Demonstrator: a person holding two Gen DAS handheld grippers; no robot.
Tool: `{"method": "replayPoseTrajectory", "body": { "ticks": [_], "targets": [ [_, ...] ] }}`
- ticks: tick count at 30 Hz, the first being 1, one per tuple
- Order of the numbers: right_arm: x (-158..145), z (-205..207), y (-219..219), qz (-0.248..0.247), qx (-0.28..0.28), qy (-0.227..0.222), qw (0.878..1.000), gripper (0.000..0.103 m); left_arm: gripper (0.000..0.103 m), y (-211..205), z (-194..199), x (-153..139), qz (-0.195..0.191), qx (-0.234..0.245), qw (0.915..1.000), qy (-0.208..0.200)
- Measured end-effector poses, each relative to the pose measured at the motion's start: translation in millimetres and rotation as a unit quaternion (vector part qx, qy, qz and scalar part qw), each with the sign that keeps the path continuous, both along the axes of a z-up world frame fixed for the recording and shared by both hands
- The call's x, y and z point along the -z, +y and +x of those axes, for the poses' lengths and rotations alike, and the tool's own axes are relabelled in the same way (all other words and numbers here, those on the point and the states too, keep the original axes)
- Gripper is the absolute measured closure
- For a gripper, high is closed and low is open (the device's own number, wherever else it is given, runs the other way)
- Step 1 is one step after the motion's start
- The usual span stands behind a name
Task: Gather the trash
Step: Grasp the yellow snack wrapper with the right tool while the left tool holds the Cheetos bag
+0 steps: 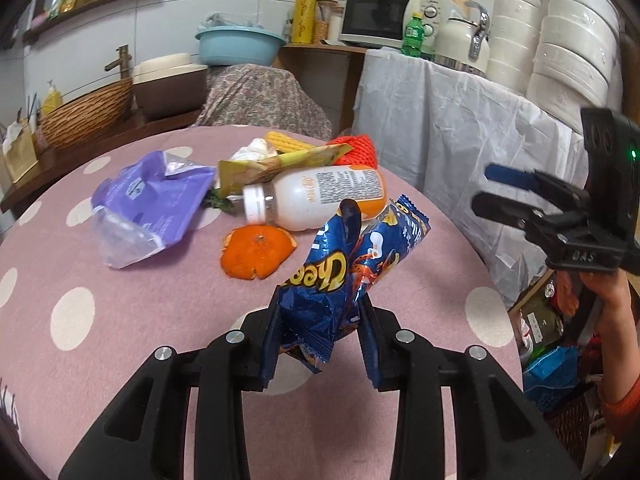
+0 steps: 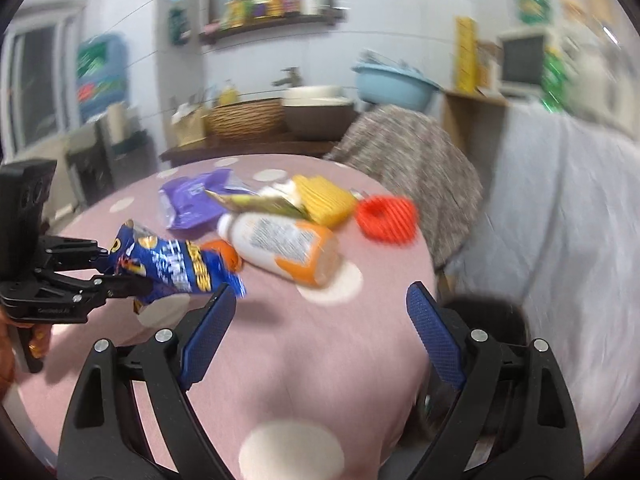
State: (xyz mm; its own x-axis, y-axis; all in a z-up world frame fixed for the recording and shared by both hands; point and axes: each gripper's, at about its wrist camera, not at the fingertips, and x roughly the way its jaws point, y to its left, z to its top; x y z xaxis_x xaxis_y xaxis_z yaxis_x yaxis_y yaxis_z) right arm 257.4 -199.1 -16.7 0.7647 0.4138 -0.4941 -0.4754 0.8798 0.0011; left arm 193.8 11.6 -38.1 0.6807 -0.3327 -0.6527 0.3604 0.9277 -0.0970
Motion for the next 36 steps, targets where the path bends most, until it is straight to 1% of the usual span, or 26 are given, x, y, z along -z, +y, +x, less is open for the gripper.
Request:
{"method": "replayPoseTrajectory", "body": {
  "ticks": [3,5,7,8,9,11,14,17,19,23,29,36],
  "targets": [
    [-5,17,26,-0.043,-0.04,-0.018,0.998,0.032,0.069,10,-2,1,-0.009,-0.012,0.9999,0.005],
    [-5,31,44,-0.078,-0.054,-0.028,0.995,0.037,0.069,14,-3,2,-0.013,-0.017,0.9997,0.008],
    [-4,43,56,-0.098,-0.07,-0.028,0.992,0.046,0.069,20,-4,3,-0.019,-0.023,0.9995,0.011],
    [-3,49,62,-0.11,-0.076,-0.027,0.991,0.049,0.069,21,-5,3,-0.021,-0.024,0.9994,0.012],
    [0,54,68,-0.129,-0.078,-0.028,0.988,0.053,0.069,23,-5,4,-0.022,-0.026,0.9993,0.014],
    [3,63,79,-0.164,-0.08,-0.031,0.983,0.057,0.069,25,-7,5,-0.025,-0.029,0.9991,0.016],
    [6,74,87,-0.188,-0.089,-0.029,0.978,0.065,0.069,29,-9,5,-0.026,-0.031,0.9991,0.015],
    [9,83,98,-0.22,-0.103,-0.031,0.97,0.073,0.069,30,-8,5,-0.028,-0.032,0.999,0.015],
    [11,88,104,-0.236,-0.114,-0.026,0.965,0.089,0.069,30,-9,6,-0.03,-0.031,0.9989,0.016],
    [7,88,107,-0.232,-0.125,-0.033,0.964,0.095,0.069,30,-9,7,-0.03,-0.03,0.999,0.015],
    [-5,76,98,-0.178,-0.138,-0.043,0.973,0.097,0.069,32,-7,8,-0.031,-0.033,0.9989,0.015],
    [-30,51,90,-0.116,-0.145,-0.067,0.98,0.099,0.069,33,-10,5,-0.032,-0.039,0.9987,0.01]
  ]
}}
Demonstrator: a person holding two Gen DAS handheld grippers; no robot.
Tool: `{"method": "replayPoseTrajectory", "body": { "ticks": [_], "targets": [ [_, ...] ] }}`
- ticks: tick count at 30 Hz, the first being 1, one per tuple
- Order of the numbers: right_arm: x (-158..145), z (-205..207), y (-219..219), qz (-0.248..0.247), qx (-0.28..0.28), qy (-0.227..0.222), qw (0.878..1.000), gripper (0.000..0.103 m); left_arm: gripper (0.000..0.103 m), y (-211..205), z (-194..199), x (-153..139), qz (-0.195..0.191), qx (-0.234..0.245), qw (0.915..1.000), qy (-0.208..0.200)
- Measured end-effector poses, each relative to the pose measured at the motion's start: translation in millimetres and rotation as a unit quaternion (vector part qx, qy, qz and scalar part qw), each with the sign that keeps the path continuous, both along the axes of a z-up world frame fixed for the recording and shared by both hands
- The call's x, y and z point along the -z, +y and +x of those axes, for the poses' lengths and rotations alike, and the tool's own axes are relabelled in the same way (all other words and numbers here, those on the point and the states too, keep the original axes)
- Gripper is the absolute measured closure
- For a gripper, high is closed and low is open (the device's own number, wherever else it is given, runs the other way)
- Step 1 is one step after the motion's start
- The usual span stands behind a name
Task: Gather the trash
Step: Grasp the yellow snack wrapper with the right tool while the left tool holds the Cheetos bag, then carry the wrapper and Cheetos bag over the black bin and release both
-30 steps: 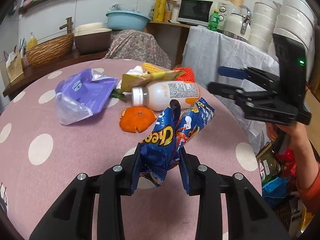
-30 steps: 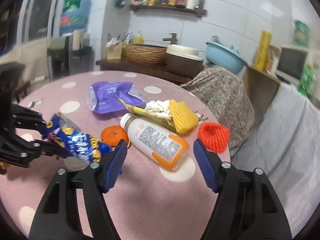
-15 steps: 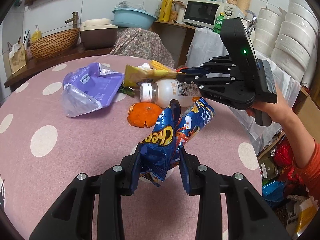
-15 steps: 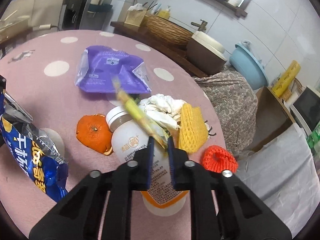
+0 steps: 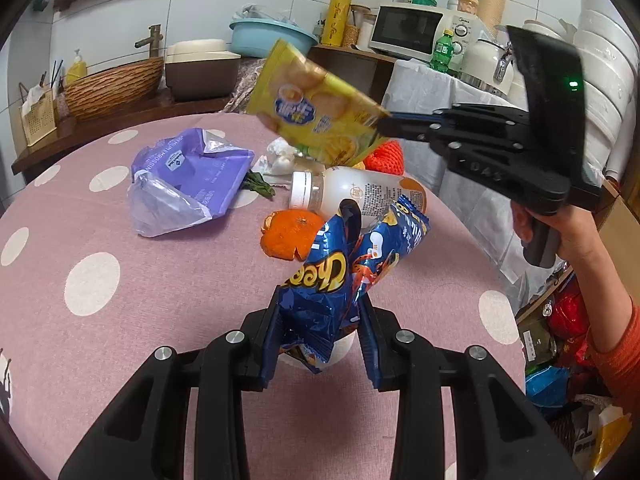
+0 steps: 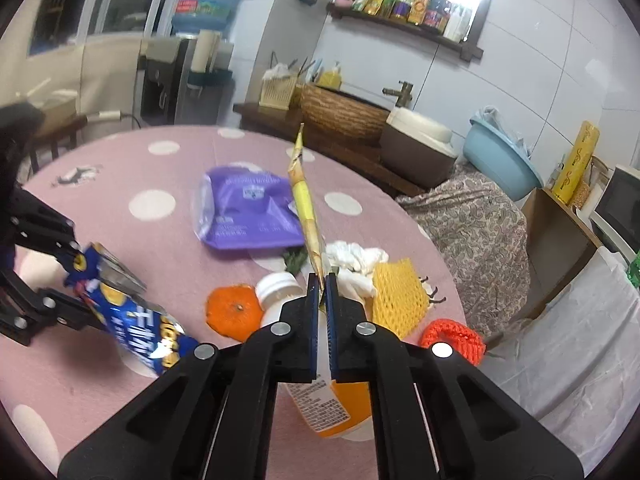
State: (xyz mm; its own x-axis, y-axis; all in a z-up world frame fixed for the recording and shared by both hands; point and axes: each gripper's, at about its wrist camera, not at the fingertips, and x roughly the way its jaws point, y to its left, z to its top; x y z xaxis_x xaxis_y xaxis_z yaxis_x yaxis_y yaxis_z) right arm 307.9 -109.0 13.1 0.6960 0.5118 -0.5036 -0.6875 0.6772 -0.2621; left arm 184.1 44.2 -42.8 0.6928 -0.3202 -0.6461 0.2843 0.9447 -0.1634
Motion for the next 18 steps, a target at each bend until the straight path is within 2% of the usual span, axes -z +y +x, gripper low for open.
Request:
{"method": "replayPoseTrajectory", "body": {
  "ticks": [8,14,18],
  "targets": [
    [-32,-36,-31,0.091,0.013,-0.012,0.996,0.099,0.069,-7,-3,-9,-0.001,0.005,0.9999,-0.011],
    [-43,-55,-73,0.136,0.047,0.001,0.99,0.099,0.069,-29,-2,-16,-0.002,0.029,0.9995,-0.016],
    [-47,-68,-109,0.149,0.085,-0.002,0.985,0.1,0.069,-50,-1,-21,-0.002,0.051,0.9985,-0.021]
  ]
}}
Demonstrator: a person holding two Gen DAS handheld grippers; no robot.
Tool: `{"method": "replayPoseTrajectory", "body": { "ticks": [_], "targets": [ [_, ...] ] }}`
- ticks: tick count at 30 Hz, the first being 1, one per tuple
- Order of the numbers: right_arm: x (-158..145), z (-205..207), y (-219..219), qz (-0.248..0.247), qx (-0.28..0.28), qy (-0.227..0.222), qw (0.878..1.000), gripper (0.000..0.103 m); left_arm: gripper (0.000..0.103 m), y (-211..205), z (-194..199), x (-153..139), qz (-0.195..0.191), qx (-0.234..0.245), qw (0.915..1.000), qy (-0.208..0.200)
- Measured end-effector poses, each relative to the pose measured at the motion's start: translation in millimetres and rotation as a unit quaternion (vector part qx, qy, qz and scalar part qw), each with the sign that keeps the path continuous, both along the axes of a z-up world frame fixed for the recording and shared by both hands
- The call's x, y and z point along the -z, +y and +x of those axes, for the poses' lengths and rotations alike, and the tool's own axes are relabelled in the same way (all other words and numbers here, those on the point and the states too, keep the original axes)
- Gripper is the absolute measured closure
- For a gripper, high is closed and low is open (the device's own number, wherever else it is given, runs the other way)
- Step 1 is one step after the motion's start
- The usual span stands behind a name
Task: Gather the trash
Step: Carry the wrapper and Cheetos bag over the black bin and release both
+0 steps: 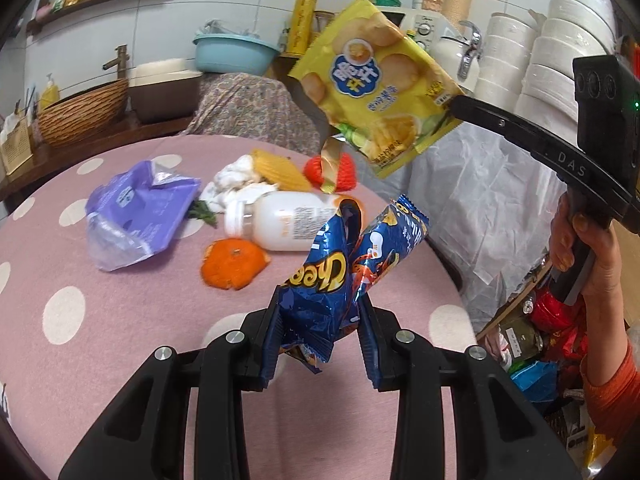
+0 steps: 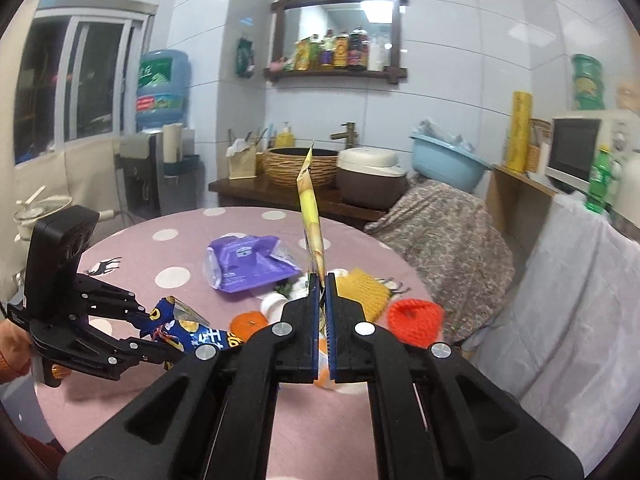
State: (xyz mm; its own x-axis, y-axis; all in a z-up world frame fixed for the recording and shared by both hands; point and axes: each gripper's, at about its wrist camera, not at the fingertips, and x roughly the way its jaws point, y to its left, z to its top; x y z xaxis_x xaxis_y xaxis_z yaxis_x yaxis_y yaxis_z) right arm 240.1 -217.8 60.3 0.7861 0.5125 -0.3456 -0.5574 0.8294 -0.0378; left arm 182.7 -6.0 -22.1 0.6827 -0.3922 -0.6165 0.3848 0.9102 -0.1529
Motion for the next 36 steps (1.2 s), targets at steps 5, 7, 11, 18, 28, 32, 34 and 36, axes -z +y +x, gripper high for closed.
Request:
{"method": "replayPoseTrajectory", "body": {
  "ticks": [5,7,11,18,28,32,34,36],
  "targets": [
    [6,-14,-50,-0.006,0.075,0.006,0.997,0.1,0.069,-30,3,-2,0.003,0.032,0.9995,-0.002],
    [13,-17,-68,-0.013,0.107,0.013,0.994,0.1,0.069,-43,7,-2,-0.003,0.047,0.9989,0.003],
    [33,-16,-103,-0.024,0.163,0.038,0.986,0.1,0.069,-66,19,1,-0.014,0.072,0.9972,0.017],
    [112,18,-155,-0.025,0.236,0.132,0.962,0.1,0.069,-110,36,4,-0.005,0.106,0.9941,0.026],
    [233,82,-184,0.01,0.269,0.247,0.931,0.099,0.069,-157,58,10,0.012,0.128,0.9909,0.04],
    [255,99,-178,-0.005,0.274,0.26,0.926,0.099,0.069,-172,67,13,0.016,0.134,0.9897,0.048],
    [264,106,-176,-0.009,0.271,0.269,0.924,0.099,0.069,-179,72,15,0.021,0.134,0.9896,0.049],
    [270,110,-174,-0.016,0.273,0.271,0.923,0.098,0.069,-186,78,17,0.021,0.135,0.9889,0.057]
  ]
}}
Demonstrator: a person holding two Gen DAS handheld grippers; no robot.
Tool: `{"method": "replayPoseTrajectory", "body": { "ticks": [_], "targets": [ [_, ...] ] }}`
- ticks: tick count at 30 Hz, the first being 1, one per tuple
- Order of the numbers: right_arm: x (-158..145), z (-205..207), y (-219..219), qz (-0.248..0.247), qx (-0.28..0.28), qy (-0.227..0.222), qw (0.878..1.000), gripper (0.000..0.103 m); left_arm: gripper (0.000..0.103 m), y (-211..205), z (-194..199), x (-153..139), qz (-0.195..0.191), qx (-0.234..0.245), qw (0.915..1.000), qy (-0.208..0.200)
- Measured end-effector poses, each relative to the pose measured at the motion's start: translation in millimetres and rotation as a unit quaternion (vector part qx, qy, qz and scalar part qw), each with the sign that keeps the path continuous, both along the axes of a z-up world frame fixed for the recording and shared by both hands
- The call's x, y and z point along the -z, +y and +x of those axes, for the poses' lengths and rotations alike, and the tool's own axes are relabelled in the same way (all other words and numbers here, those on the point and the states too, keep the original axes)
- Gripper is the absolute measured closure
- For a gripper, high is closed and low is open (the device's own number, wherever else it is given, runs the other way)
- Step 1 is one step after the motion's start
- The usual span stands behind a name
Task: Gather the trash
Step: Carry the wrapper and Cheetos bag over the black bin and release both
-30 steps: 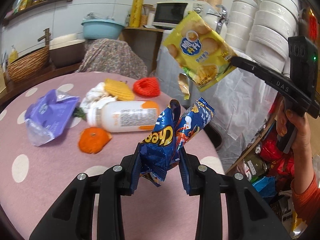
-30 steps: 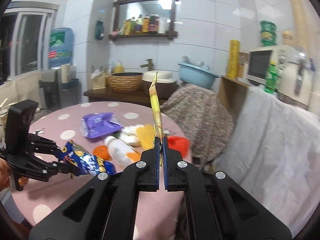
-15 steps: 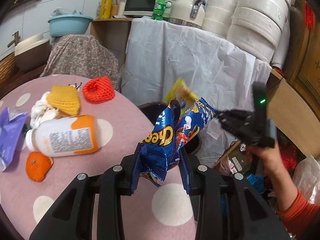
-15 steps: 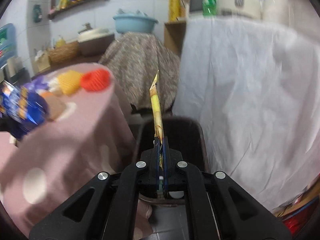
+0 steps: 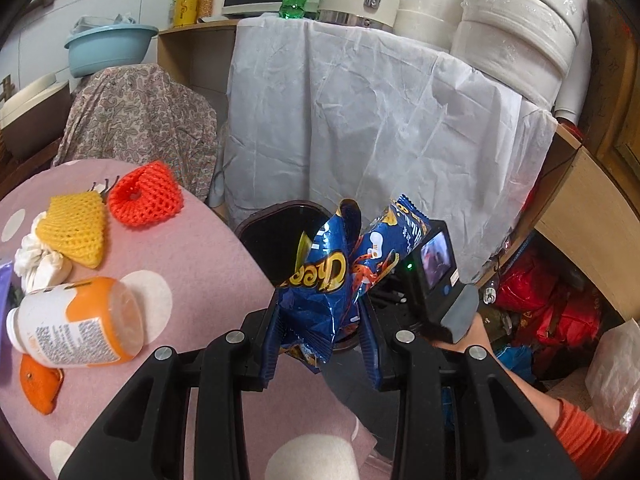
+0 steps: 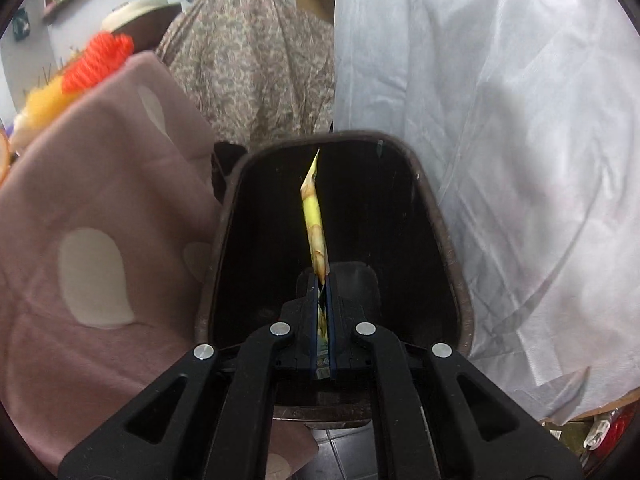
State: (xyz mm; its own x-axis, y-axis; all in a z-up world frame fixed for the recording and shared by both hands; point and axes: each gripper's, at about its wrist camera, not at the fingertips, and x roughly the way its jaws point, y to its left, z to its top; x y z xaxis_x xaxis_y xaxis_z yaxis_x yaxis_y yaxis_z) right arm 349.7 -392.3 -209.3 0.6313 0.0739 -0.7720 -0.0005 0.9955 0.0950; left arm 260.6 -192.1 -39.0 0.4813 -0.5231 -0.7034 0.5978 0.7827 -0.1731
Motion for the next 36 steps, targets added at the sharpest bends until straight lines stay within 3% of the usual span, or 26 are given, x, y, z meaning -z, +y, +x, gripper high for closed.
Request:
{"method": "replayPoseTrajectory", "body": {
  "ticks": [5,6,8,9,10,19,21,31,34,36],
  "targets": [
    [2,-4,2,0.011,0.005,-0.004,1.0,0.097,0.069,-21,15,5,0.01,0.006,0.9998,0.017],
    [1,-7,2,0.01,0.006,-0.006,1.0,0.092,0.069,-25,19,6,0.011,0.007,0.9997,0.02],
    [-1,-15,0,0.012,0.012,-0.017,1.0,0.067,0.069,-34,26,8,0.012,0.006,0.9995,0.03],
    [-3,-20,-2,0.011,0.019,-0.024,0.999,0.047,0.069,-40,31,10,0.014,0.006,0.9992,0.037],
    [-8,-26,-5,0.014,0.027,-0.034,0.999,0.041,0.069,-45,36,12,0.015,0.006,0.999,0.042],
    [-22,-67,-24,0.032,0.059,-0.052,0.996,0.029,0.069,-90,76,35,0.043,-0.006,0.9958,0.08],
    [-23,-74,-27,0.033,0.063,-0.052,0.996,0.022,0.069,-98,83,39,0.047,-0.008,0.9948,0.089],
    [-16,-94,-35,0.017,0.081,-0.05,0.995,0.021,0.069,-133,104,66,0.078,-0.009,0.991,0.109],
    [-13,-100,-42,0.039,0.094,-0.05,0.993,0.021,0.064,-141,107,75,0.094,-0.013,0.9897,0.106],
    [-10,-103,-49,0.066,0.099,-0.045,0.992,0.021,0.053,-145,109,78,0.104,-0.016,0.9891,0.103]
  ]
}}
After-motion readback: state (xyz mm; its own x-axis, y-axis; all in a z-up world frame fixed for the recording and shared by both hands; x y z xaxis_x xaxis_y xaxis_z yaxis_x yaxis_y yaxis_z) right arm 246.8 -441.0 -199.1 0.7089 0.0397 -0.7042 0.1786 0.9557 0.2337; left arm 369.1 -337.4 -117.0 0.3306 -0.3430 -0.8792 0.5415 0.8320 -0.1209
